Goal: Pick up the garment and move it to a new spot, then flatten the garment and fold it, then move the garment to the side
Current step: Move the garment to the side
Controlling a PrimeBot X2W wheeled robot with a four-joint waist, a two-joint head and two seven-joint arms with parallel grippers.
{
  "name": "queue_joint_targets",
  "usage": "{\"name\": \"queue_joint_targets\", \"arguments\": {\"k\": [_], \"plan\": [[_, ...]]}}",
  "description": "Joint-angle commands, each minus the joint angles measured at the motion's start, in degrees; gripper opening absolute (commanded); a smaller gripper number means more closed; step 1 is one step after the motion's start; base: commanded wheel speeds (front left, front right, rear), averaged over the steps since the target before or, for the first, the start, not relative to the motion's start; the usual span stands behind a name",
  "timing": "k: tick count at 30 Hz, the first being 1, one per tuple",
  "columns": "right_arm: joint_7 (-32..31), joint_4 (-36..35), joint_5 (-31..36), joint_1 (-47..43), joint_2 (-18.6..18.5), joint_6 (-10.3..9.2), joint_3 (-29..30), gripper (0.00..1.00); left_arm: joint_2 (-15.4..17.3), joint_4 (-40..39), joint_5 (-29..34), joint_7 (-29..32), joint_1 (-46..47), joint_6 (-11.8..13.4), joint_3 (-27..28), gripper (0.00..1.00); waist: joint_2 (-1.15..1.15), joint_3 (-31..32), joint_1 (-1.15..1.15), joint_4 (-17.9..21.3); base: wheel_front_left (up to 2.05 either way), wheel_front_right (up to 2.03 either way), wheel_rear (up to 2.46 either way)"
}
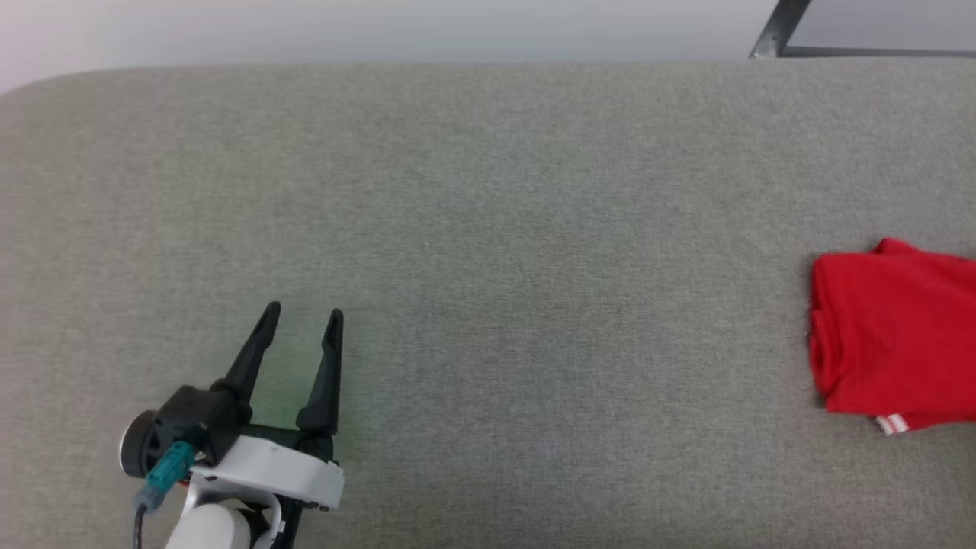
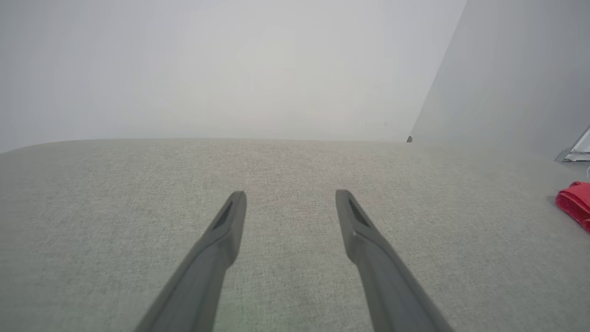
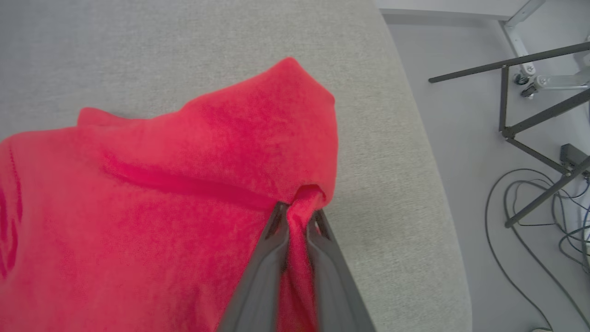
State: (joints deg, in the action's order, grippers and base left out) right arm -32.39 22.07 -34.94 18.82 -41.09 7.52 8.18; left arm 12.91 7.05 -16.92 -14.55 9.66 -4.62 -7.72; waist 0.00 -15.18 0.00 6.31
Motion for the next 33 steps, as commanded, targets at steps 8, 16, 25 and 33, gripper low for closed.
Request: {"name": "queue_joint_targets", "arguments": {"k": [8,16,25,33], "plan": [[6.6,4.0,4.7,5.3,-2.2,-0.07,3.6,0.00,1.0,-0.9,0.5,0.9,2.2,-0.4,-0.7,1.00,0.00,-3.6,0.00,1.6,0.00,0.00,0.00],[11.7,9.7,8.4,8.6,-0.6,-0.06,1.2,0.00,1.5,-1.5,0.6,1.5,3.8,-0.1,-1.0,1.00,0.00,-6.6,0.00,1.7,0.00,0.00,0.00],[17.7,17.2,14.9,13.8,1.5,-0.06,-0.8,0.00,2.4,-2.1,0.8,2.2,5.9,0.1,-1.5,1.00,0.00,-8.8,0.00,1.9,0.00,0.00,0.00],[20.1,21.2,17.8,16.1,2.3,-0.06,-1.5,0.93,2.2,-1.4,1.4,0.9,7.0,-0.1,-2.4,1.00,0.00,-6.5,0.00,1.8,0.00,0.00,0.00]]}}
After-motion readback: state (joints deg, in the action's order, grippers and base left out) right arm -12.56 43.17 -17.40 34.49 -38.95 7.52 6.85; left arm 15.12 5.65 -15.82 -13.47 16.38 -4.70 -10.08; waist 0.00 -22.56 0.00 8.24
